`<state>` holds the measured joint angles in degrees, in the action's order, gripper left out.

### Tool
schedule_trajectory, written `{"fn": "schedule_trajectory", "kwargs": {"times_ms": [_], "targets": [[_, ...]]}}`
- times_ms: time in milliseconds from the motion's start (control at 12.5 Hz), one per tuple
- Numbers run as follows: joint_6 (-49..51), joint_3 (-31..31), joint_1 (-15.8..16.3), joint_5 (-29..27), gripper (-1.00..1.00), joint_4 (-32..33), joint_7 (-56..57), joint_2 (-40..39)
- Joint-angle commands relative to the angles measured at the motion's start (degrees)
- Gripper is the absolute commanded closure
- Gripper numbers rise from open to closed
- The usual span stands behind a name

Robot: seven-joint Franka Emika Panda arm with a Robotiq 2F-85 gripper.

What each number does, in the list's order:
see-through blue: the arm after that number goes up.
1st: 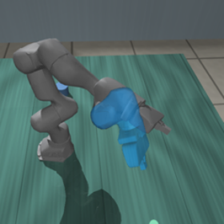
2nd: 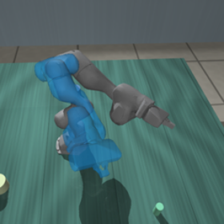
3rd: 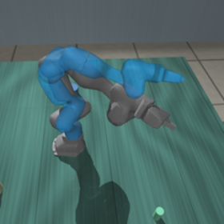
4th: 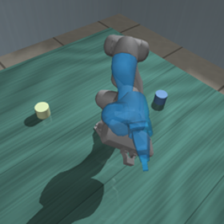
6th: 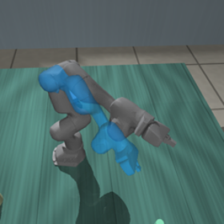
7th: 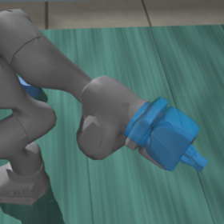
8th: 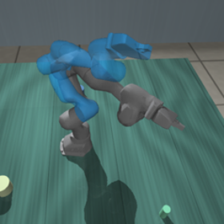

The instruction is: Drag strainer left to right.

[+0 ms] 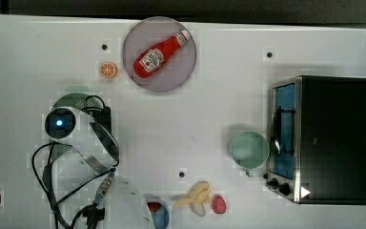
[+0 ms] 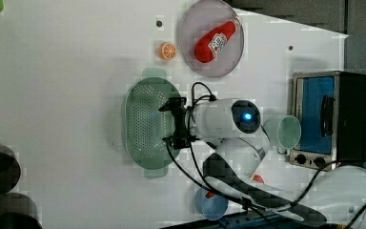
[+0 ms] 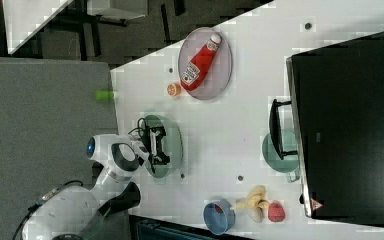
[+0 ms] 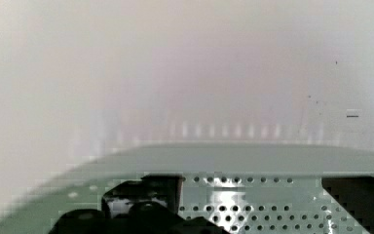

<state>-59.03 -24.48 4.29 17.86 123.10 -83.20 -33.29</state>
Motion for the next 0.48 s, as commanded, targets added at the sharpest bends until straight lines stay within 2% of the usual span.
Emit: {"fn": "schedule_trajectory", "kwargs": {"times_ms": [80,480], "targets": [[-0.3,-0.5,-2.9,-0.2,-1.00,3.3,-1.6,3.7],[-1.9,0.3,-7.6,-0.2,-1.00,9.2,2.4,7.4]]}}
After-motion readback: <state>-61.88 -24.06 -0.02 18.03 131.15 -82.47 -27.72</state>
